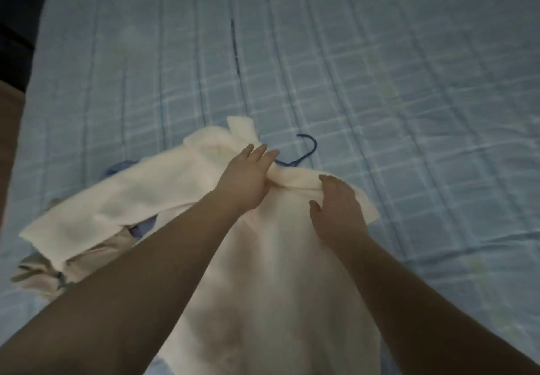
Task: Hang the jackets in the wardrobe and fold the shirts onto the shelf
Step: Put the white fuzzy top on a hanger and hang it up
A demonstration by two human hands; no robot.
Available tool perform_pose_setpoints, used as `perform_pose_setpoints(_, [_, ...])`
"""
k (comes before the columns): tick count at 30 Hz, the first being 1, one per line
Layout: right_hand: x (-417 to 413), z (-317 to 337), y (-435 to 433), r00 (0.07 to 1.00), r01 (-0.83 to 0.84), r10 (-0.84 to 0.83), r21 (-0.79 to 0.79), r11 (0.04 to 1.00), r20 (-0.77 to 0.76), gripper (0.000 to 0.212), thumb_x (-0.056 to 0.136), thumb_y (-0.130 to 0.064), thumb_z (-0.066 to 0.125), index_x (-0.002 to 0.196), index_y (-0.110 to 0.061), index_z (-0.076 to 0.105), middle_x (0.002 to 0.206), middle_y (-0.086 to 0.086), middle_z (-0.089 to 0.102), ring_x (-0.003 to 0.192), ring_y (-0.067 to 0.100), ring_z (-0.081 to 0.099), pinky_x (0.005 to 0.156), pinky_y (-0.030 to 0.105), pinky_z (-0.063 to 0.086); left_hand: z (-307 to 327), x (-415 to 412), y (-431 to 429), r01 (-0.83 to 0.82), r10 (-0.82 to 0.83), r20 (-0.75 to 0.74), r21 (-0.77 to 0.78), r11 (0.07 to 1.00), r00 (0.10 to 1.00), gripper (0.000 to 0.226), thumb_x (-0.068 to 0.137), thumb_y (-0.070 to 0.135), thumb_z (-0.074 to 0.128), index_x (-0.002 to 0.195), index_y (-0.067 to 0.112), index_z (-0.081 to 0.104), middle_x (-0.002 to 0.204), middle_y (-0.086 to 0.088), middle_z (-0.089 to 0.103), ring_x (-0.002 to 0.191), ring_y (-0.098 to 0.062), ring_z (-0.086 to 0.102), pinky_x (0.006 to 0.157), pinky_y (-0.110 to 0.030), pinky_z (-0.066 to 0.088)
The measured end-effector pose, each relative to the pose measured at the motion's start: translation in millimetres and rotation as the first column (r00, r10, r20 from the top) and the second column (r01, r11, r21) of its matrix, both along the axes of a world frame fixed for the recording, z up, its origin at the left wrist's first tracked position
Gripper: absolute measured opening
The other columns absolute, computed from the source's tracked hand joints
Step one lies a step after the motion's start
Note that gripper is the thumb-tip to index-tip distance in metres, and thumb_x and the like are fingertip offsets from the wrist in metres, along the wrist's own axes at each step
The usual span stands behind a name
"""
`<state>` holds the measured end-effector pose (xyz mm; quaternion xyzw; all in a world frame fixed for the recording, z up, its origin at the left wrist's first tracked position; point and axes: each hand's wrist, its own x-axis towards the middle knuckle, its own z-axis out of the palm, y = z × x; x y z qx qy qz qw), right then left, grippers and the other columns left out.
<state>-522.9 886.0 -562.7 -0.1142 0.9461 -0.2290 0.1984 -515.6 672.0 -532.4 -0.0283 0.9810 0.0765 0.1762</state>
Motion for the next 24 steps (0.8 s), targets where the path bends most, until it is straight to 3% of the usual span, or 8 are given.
perform_pose_setpoints(4, [-18.1, -46.7, -5.9, 0.998, -0.039, 0.045, 0.156, 0.987, -0.033, 0.072, 0.09, -0.048, 0.059, 0.149, -0.019, 0.032, 0.155, 0.006, 0.034, 0.145, 0.028, 0.027, 0.113, 0.047, 0.029, -46.6, -40.9, -10.7, -0.027, 0.045, 0.163, -0.111, 0.993, 0.986, 0.069, 0.093, 0.035, 0.055, 0.152, 0.041, 0.02, 0.166, 0.002, 0.006, 0.152, -0.03, 0.001, 0.116, -0.063, 0.008])
perform_pose_setpoints(7, [-17.9, -63.0, -7.5, 0.998, -0.038, 0.047, 0.228, 0.973, -0.033, 0.079, 0.085, -0.056, 0.062, 0.148, -0.024, 0.027, 0.15, 0.0, 0.033, 0.139, 0.027, 0.028, 0.102, 0.048, 0.037, -66.6, -56.1, -17.3, -0.016, 0.025, 0.188, -0.053, 0.998, 0.982, 0.061, 0.087, 0.039, 0.061, 0.142, 0.046, 0.036, 0.161, 0.002, 0.021, 0.15, -0.028, 0.01, 0.115, -0.062, 0.015])
perform_pose_setpoints(10, [-19.1, -67.7, -11.2, 0.998, -0.042, 0.056, 0.277, 0.96, -0.04, 0.08, 0.081, -0.058, 0.065, 0.144, -0.026, 0.029, 0.142, 0.0, 0.037, 0.132, 0.028, 0.034, 0.096, 0.047, 0.041, -73.0, -64.2, -23.1, 0.02, -0.006, 0.193, -0.07, 0.997, 0.981, 0.054, 0.082, 0.04, 0.063, 0.133, 0.045, 0.045, 0.144, 0.004, 0.041, 0.138, -0.027, 0.026, 0.104, -0.056, 0.029])
perform_pose_setpoints(15, [-19.2, -67.7, -17.5, 0.999, -0.036, 0.03, 0.291, 0.956, 0.026, 0.056, 0.085, -0.052, 0.063, 0.128, -0.024, 0.039, 0.123, 0.001, 0.048, 0.114, 0.028, 0.046, 0.083, 0.041, 0.045, -67.6, -68.3, -16.1, 0.039, 0.002, 0.229, -0.177, 0.983, 0.973, 0.046, 0.086, 0.022, 0.057, 0.128, 0.04, 0.05, 0.126, 0.0, 0.049, 0.123, -0.027, 0.036, 0.09, -0.05, 0.033])
perform_pose_setpoints(18, [-1.3, -58.7, -21.7, 0.999, -0.049, 0.046, 0.276, 0.96, 0.018, 0.032, 0.089, -0.034, 0.054, 0.118, -0.024, 0.044, 0.117, 0.001, 0.054, 0.109, 0.026, 0.051, 0.083, 0.04, 0.044, -57.1, -54.2, -10.3, 0.012, 0.013, 0.121, -0.197, 0.98, 0.993, 0.038, 0.085, 0.017, 0.054, 0.119, 0.032, 0.052, 0.123, 0.0, 0.051, 0.121, -0.027, 0.038, 0.092, -0.05, 0.033])
perform_pose_setpoints(21, [19.7, -41.5, -17.5, 1.0, -0.004, 0.006, 0.197, 0.98, -0.012, 0.033, 0.084, -0.03, 0.058, 0.114, -0.023, 0.047, 0.11, 0.002, 0.054, 0.104, 0.028, 0.052, 0.081, 0.041, 0.045, -38.6, -24.8, -8.6, 0.019, -0.029, -0.056, -0.184, 0.983, 0.998, 0.034, 0.082, 0.018, 0.058, 0.113, 0.028, 0.052, 0.122, 0.002, 0.053, 0.121, -0.027, 0.042, 0.099, -0.054, 0.03])
perform_pose_setpoints(24, [46.3, -15.3, -9.4, 0.989, 0.005, 0.01, 0.099, 0.995, -0.147, 0.034, 0.074, -0.024, 0.068, 0.104, -0.022, 0.052, 0.099, 0.004, 0.054, 0.092, 0.031, 0.052, 0.074, 0.042, 0.045, -6.3, 12.6, -12.1, 0.056, -0.091, -0.246, -0.146, 0.988, 0.965, 0.029, 0.079, 0.016, 0.06, 0.106, 0.026, 0.055, 0.117, 0.001, 0.057, 0.118, -0.028, 0.047, 0.103, -0.056, 0.031])
